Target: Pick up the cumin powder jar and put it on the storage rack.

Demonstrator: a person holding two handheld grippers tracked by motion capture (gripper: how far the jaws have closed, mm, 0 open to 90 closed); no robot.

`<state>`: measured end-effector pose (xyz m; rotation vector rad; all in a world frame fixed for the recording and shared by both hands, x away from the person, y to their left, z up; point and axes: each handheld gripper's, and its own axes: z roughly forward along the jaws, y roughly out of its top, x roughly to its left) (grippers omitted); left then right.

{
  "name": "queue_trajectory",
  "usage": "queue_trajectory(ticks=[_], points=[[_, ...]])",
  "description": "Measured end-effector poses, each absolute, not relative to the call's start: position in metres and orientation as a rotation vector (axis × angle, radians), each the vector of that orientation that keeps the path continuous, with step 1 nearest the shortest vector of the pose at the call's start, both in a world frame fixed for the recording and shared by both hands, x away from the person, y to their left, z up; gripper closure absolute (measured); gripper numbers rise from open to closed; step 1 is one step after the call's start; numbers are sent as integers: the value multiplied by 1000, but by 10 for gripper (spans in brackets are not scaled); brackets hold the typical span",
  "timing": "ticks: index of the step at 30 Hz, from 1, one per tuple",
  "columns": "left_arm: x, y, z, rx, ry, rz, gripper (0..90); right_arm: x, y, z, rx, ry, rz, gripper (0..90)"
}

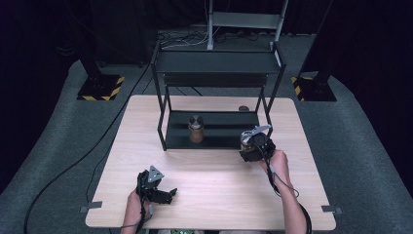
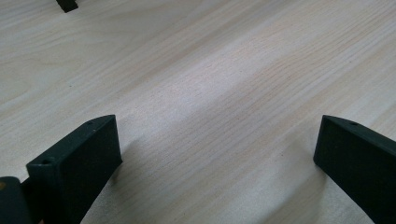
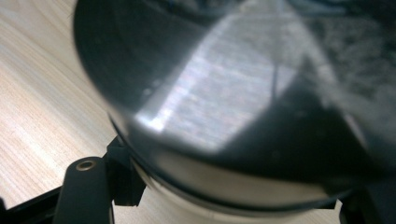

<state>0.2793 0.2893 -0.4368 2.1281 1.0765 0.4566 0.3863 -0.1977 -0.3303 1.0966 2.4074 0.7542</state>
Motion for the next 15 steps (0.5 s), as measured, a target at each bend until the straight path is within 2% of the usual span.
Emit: queue_trajectory(ticks=[15], points=[[279,289,-437,2128,1077,457,3,399,-192,-325,1092,2418,745,303]])
